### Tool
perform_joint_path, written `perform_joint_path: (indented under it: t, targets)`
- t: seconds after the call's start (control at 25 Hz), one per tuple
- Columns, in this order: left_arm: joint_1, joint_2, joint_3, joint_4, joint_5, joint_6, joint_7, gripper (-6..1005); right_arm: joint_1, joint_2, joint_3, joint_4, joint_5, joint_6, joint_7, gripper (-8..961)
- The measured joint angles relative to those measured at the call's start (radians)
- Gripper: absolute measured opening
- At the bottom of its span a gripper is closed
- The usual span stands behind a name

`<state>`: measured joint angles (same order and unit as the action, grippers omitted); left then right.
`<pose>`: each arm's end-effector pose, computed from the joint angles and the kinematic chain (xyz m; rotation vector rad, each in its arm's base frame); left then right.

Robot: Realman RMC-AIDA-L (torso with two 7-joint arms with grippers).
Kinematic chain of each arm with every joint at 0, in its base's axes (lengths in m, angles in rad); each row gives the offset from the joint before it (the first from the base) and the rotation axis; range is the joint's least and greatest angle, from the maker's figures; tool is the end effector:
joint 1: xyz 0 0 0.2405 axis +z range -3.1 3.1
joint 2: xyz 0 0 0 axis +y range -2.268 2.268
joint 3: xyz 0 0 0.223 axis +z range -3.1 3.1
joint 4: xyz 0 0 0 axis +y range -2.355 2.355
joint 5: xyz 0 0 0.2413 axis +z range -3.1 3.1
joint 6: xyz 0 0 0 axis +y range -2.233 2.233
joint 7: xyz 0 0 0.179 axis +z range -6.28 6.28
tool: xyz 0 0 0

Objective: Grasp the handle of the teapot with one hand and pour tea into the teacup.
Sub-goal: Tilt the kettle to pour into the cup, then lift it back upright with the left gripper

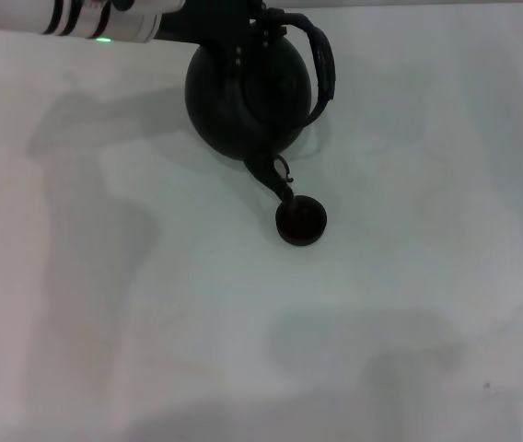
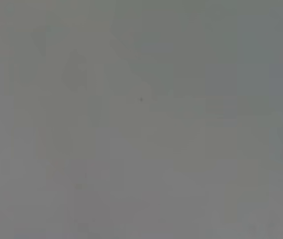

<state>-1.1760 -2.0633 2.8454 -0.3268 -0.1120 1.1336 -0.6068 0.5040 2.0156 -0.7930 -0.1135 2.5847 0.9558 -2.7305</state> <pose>-0.1573 0.4612 -0.0696 -2.6651 0.4817 -0.1357 0.3759 0.4013 0.0564 -1.4487 0.7183 0.6092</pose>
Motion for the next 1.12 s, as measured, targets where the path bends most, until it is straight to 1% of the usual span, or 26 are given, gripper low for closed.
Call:
perform_joint_path:
  t: [0.68, 1.12]
  targets:
    - [-0.008, -0.001, 0.000, -0.003, 0.006, 0.000, -0.002, 99, 0.002, 0.000, 0.000, -0.002, 0.000, -0.005, 0.000, 841]
    - [0.028, -0.008, 0.000, 0.006, -0.036, 0.000, -0.001, 98, 0.002, 0.000, 0.000, -0.003, 0.000, -0.009, 0.000, 841]
